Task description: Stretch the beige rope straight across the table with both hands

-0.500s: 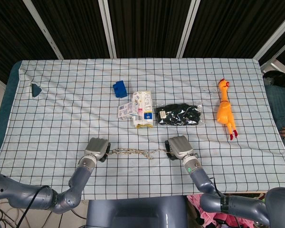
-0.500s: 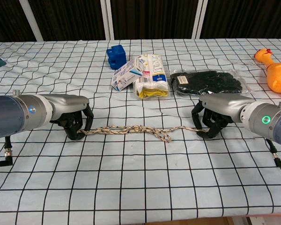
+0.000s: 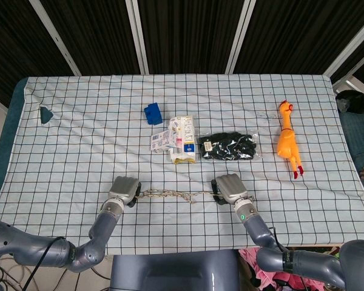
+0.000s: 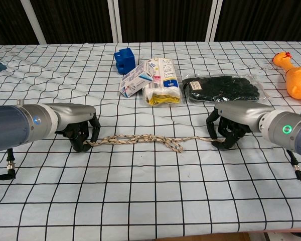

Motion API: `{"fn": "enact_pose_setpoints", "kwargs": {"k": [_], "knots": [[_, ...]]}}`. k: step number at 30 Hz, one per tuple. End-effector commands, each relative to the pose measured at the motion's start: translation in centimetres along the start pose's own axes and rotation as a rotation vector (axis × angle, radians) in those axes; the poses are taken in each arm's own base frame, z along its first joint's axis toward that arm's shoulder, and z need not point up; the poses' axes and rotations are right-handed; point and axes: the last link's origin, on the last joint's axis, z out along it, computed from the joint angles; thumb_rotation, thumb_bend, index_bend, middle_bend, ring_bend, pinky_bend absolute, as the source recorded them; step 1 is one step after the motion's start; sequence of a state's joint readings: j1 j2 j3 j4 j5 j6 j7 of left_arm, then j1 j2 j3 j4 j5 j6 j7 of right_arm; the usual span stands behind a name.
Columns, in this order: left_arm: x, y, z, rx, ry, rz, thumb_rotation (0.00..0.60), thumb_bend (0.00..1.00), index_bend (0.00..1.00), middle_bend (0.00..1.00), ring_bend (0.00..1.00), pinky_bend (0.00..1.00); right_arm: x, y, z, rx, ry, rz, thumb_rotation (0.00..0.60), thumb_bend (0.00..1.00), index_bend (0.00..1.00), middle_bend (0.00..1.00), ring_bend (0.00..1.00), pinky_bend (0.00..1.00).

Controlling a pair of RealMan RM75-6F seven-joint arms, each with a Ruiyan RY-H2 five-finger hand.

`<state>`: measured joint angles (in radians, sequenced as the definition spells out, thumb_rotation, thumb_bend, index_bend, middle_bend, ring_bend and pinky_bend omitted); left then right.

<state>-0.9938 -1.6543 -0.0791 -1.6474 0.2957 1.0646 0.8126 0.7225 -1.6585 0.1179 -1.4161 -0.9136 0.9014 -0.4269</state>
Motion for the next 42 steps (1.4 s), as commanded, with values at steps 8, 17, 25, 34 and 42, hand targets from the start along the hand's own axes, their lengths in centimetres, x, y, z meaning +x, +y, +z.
{"fn": "enact_pose_setpoints", "kwargs": {"k": [8,17,25,34,42], "knots": [[0.1,-0.1,0.0,0.001,-0.003,-0.018,0.6,0.45,0.6,0.82,0.85,0.9,0.1,-0.2,0.0,0.006,0.0,-0.006,0.6,0.41,0.63,0.87,0.99,0.93],[0.5,0.0,-0.1,-0.01,0.003,-0.026,0.6,0.45,0.61,0.82,0.85,0.9,0.0,-0.2,0.0,0.002,0.001,-0.007,0.6,0.41,0.63,0.87,0.99,0.93],[1.8,-0.5,-0.6,-0.013,0.012,-0.061,0.6,0.45,0.61,0.82,0.85,0.9,2.1,0.7,-0.6,-0.005,0.057,0.0,0.6,0.41,0.63,0.87,0.99,0.93],[6.5,-1.6,-1.9,-0.02,0.123,-0.107,0.6,0.45,0.61,0.82,0.85,0.9,6.8,4.1,-2.5,-0.059,0.154,0.007,0.6,0.41,0.63,0.87,0.99,0.93],[10.4,-5.9,-3.9,0.045,0.226,-0.088,0.6,0.45,0.61,0.82,0.85,0.9,9.6,7.9,-5.5,-0.128,0.205,-0.043,0.6,0.41,0.63,0.87,0.99,0.93]]}}
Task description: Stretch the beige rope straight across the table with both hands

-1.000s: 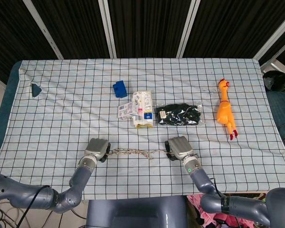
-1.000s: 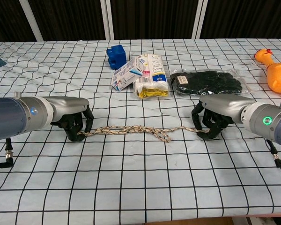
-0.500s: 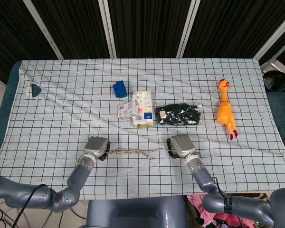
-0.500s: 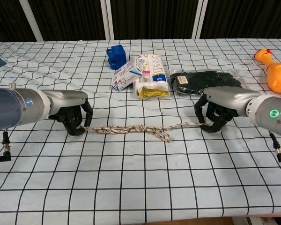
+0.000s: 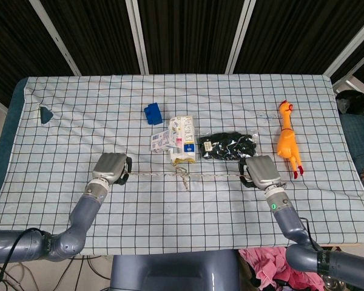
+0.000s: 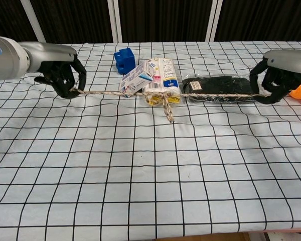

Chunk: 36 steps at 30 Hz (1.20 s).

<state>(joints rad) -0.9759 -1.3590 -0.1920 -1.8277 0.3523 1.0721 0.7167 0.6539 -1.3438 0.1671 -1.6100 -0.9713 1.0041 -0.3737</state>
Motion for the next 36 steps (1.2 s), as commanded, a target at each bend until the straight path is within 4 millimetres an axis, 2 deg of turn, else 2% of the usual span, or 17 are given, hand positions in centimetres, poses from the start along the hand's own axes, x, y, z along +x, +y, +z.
{"fn": "enact_pose_setpoints", "kwargs": {"k": [1,5,10,17,30,36], "knots": [[2.0,-2.2,-1.2,0.032,0.051,0.028,0.6,0.45,0.61,0.82,0.85,0.9,1.3,2.5,-1.4,-0.042,0.018,-0.03,0.6,0.41,0.63,0.87,0.99,0.93],[3.1,-4.4,-2.4,0.053,0.062,0.026,0.6,0.45,0.61,0.82,0.85,0.9,2.0,5.3,-2.6,-0.092,0.009,-0.059,0.6,0.41,0.63,0.87,0.99,0.93],[3.9,-6.7,-2.7,0.07,0.067,0.0,0.6,0.45,0.62,0.83,0.85,0.9,2.8,8.0,-3.7,-0.154,0.026,-0.047,0.6,0.41,0.64,0.87,0.99,0.93],[3.2,-9.2,-2.7,0.107,0.083,-0.004,0.6,0.45,0.62,0.82,0.85,0.9,3.1,11.2,-4.7,-0.225,0.048,-0.006,0.6,0.41,0.64,0.88,0.99,0.93],[0.9,-12.2,-1.7,0.138,0.021,-0.047,0.6,0.45,0.62,0.82,0.85,0.9,2.4,13.7,-6.1,-0.263,0.036,0.007,0.6,0.41,0.64,0.88,0.99,0.93],[-1.0,-13.2,-1.3,0.11,0.005,-0.044,0.6,0.45,0.62,0.82,0.85,0.9,1.4,14.1,-6.4,-0.271,0.007,0.008,0.6,0.41,0.64,0.88,0.99,0.93]]}}
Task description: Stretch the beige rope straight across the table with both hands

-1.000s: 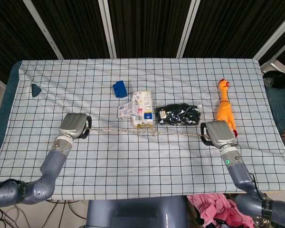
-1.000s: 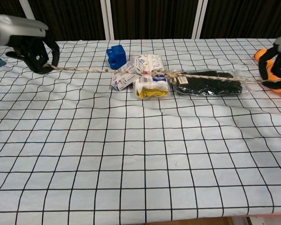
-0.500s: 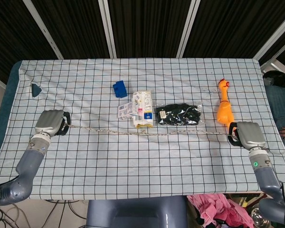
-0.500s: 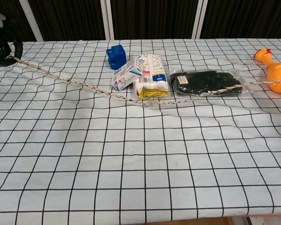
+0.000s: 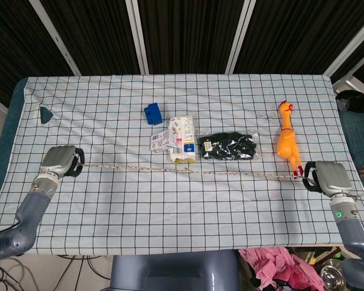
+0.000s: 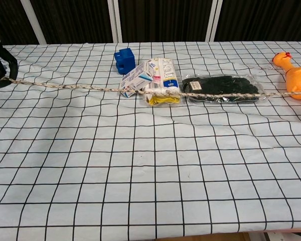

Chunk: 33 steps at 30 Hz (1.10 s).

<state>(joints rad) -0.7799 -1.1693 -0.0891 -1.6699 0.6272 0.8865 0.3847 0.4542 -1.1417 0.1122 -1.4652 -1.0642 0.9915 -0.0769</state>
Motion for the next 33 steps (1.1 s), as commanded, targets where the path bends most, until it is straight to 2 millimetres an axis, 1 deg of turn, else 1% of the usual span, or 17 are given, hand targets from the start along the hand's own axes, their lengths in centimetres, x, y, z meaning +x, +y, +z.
{"fn": "enact_pose_setpoints", "kwargs": {"k": [1,9,15,22,27,33], "knots": [[-1.6,-0.8,0.3,-0.007,-0.025,0.004,0.6,0.45,0.62,0.82,0.85,0.9,-0.7,0.1,-0.1,-0.002,-0.018,-0.006,0.6,0.41,0.64,0.88,0.99,0.93],[-2.7,-1.8,1.3,0.009,-0.028,-0.007,0.6,0.45,0.61,0.82,0.85,0.9,-2.2,0.3,0.1,-0.02,-0.052,-0.005,0.6,0.41,0.64,0.88,0.99,0.93],[-3.5,-1.6,1.3,-0.009,-0.042,0.026,0.6,0.45,0.61,0.82,0.85,0.9,-3.9,0.2,0.1,-0.019,-0.101,-0.009,0.6,0.41,0.64,0.88,0.99,0.93],[-5.1,-1.3,1.9,-0.014,-0.079,0.058,0.6,0.45,0.61,0.81,0.85,0.9,-5.7,0.1,0.4,-0.027,-0.129,-0.012,0.6,0.41,0.64,0.88,0.99,0.93],[-5.9,-1.4,2.5,-0.004,-0.099,0.052,0.6,0.45,0.61,0.81,0.85,0.9,-6.5,0.4,0.7,-0.046,-0.144,-0.009,0.6,0.41,0.64,0.88,0.99,0.93],[-6.3,-1.5,3.1,0.006,-0.108,0.062,0.6,0.45,0.61,0.81,0.85,0.9,-6.9,1.0,1.0,-0.074,-0.159,-0.007,0.6,0.41,0.64,0.88,0.99,0.93]]}}
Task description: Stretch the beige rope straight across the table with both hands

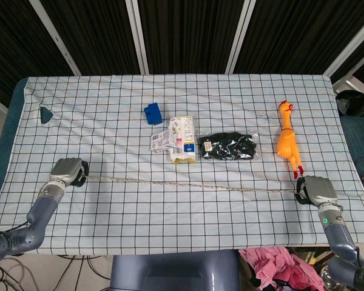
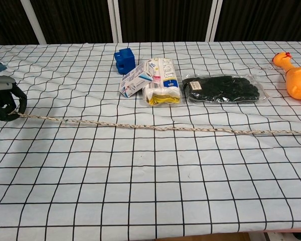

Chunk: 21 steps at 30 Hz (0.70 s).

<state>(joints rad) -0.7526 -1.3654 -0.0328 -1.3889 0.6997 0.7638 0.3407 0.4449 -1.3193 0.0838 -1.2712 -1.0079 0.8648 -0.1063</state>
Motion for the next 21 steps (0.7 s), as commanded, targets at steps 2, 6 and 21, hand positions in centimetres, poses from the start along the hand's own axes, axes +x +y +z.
{"fn": "enact_pose_setpoints", "kwargs": {"k": [2,6,21], "knots": [[-0.3,0.3,0.2,-0.006,-0.006,0.012,0.6,0.45,0.6,0.81,0.84,0.9,-0.3,0.2,0.2,-0.009,-0.014,0.0,0.6,0.41,0.64,0.88,0.99,0.93],[-0.5,0.4,0.4,-0.005,-0.009,0.031,0.6,0.42,0.55,0.8,0.83,0.9,-0.4,0.3,0.3,-0.013,-0.031,-0.008,0.6,0.36,0.57,0.87,0.99,0.93],[2.2,0.5,-0.4,0.04,-0.01,0.092,0.6,0.07,0.16,0.74,0.75,0.85,3.3,-0.4,-1.1,0.005,-0.073,-0.002,0.6,0.13,0.18,0.86,0.99,0.93]]}}
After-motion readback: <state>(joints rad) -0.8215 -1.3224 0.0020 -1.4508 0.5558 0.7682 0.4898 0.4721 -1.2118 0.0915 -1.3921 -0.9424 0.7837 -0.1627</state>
